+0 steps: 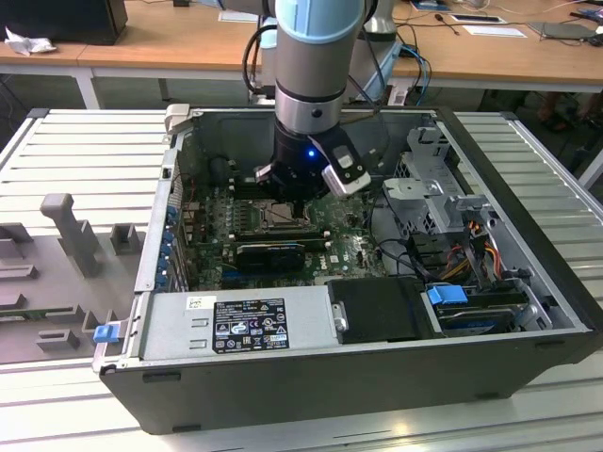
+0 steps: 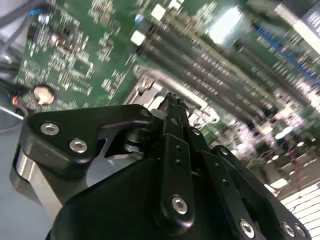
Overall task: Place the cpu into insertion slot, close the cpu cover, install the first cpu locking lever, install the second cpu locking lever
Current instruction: 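Install the second cpu locking lever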
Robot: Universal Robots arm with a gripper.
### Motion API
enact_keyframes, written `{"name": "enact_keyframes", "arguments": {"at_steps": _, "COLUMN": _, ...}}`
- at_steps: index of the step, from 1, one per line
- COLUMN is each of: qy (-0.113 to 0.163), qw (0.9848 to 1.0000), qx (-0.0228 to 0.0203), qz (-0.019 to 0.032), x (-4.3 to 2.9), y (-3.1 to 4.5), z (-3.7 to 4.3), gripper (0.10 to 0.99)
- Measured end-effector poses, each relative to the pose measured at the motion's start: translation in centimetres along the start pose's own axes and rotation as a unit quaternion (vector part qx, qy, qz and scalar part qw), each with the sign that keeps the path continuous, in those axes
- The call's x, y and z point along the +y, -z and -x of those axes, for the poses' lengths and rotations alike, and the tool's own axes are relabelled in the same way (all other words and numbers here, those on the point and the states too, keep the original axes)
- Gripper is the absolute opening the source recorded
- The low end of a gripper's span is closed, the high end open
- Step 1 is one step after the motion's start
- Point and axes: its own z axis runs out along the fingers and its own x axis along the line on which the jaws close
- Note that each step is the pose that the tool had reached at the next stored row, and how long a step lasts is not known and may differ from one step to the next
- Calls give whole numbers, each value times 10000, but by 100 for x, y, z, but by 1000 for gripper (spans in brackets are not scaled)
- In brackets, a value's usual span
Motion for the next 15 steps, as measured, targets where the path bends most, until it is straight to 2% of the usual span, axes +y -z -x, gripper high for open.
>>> {"name": "enact_keyframes", "arguments": {"at_steps": 1, "qy": 0, "qw": 10000, "qx": 0, "qz": 1, "x": -33, "y": 1, "z": -10, "gripper": 106}}
{"name": "enact_keyframes", "arguments": {"at_steps": 3, "qy": 1, "qw": 10000, "qx": -1, "qz": 8, "x": -56, "y": 1, "z": -52, "gripper": 106}}
{"name": "enact_keyframes", "arguments": {"at_steps": 8, "qy": 4, "qw": 10000, "qx": -3, "qz": 44, "x": -46, "y": -2, "z": -262, "gripper": 106}}
{"name": "enact_keyframes", "arguments": {"at_steps": 10, "qy": 5, "qw": 10000, "qx": -5, "qz": 66, "x": -44, "y": -13, "z": -322, "gripper": 106}}
{"name": "enact_keyframes", "arguments": {"at_steps": 13, "qy": 14, "qw": 9999, "qx": -7, "qz": 111, "x": -48, "y": -70, "z": -364, "gripper": 106}}
{"name": "enact_keyframes", "arguments": {"at_steps": 15, "qy": 29, "qw": 9999, "qx": -5, "qz": 121, "x": -54, "y": -129, "z": -376, "gripper": 106}}
